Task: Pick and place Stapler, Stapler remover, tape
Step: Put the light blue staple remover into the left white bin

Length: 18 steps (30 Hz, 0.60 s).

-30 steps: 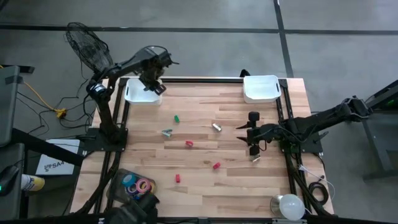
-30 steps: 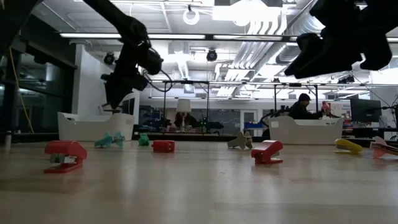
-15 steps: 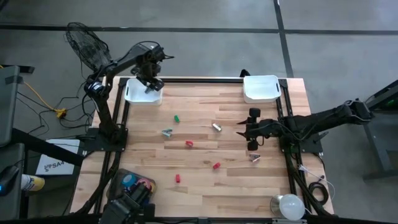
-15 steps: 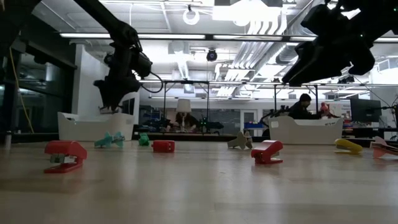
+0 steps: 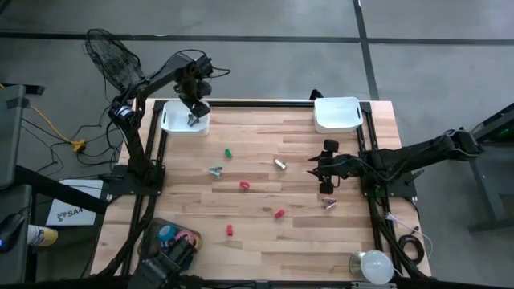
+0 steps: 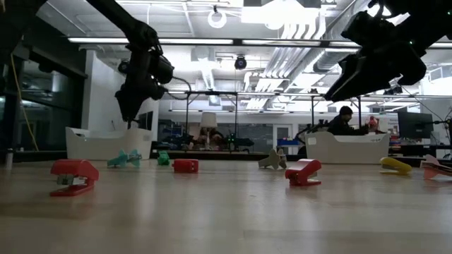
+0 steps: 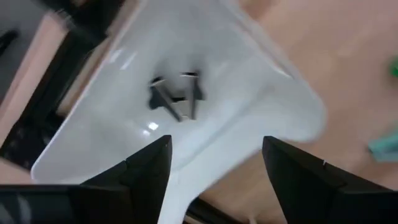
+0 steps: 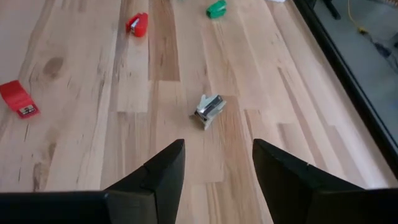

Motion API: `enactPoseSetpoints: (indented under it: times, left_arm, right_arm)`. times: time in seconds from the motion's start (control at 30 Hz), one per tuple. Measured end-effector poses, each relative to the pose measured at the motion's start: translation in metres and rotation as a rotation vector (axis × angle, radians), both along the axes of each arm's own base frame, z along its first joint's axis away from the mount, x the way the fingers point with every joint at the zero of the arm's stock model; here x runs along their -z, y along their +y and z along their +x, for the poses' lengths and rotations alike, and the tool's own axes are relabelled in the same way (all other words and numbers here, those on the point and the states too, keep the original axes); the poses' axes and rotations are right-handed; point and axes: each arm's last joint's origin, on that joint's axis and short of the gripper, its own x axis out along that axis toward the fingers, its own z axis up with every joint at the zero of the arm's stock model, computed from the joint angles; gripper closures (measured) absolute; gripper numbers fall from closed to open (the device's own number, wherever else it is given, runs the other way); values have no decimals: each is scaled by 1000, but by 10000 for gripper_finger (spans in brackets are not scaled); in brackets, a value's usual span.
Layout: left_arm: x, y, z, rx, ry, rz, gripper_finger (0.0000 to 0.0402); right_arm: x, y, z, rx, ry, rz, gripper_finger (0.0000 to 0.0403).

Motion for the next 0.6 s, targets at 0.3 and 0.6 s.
enactPoseSetpoints:
  times: [0.3,0.6]
  left_arm:
    - [-23,-49,42,524,23,-101,208]
    - [-6,-117,85,1019,74,-193,230]
  right_arm:
    - [5,0,-4,39,45,42,222]
    - [5,-1,-4,60,45,68,222]
